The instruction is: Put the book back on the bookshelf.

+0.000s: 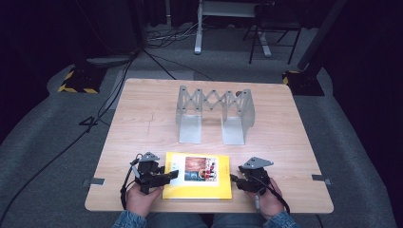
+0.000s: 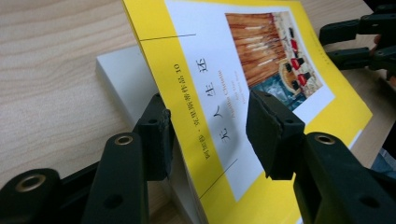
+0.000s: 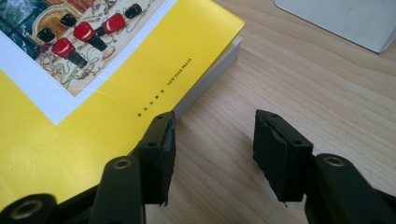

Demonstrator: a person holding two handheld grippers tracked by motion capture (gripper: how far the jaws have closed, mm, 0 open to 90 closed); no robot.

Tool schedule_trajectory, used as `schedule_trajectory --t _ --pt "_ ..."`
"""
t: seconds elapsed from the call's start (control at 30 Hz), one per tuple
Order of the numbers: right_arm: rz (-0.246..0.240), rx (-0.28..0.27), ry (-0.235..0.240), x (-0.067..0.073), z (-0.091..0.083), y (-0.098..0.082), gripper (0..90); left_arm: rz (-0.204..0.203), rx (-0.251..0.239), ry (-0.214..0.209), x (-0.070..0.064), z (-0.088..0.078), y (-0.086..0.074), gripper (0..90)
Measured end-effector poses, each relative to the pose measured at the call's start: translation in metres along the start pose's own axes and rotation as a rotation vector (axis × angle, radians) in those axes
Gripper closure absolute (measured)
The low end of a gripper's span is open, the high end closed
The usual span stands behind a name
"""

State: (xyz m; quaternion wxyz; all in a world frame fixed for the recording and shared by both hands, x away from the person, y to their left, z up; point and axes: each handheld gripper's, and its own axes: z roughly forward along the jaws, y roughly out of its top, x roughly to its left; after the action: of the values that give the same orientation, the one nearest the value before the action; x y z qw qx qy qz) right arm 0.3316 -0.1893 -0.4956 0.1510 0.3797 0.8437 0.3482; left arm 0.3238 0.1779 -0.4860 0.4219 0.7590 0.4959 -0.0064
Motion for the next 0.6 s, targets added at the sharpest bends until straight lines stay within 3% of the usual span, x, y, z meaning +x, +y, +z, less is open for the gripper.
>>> schedule_trajectory --t 0.03,0.27,0.5,0.6 --pt "0.002 -0.001 0.000 0.000 0.000 0.000 49.1 -0.024 -0.006 -0.010 0.003 -0.001 -0.001 59.2" --pt "0.002 0.000 0.004 0.000 0.000 0.000 49.1 -0.010 -0.048 -0.037 -0.003 -0.011 0.001 82.2" --pt "-0.006 0.014 0.002 -0.003 -0.003 -0.001 46.4 0.079 -0.065 -0.036 -0.021 -0.025 0.008 87.1" --pt "-0.004 0.006 -0.005 -0.004 -0.006 -0.002 46.4 0.084 -0.073 -0.039 -0.024 -0.028 0.010 87.2"
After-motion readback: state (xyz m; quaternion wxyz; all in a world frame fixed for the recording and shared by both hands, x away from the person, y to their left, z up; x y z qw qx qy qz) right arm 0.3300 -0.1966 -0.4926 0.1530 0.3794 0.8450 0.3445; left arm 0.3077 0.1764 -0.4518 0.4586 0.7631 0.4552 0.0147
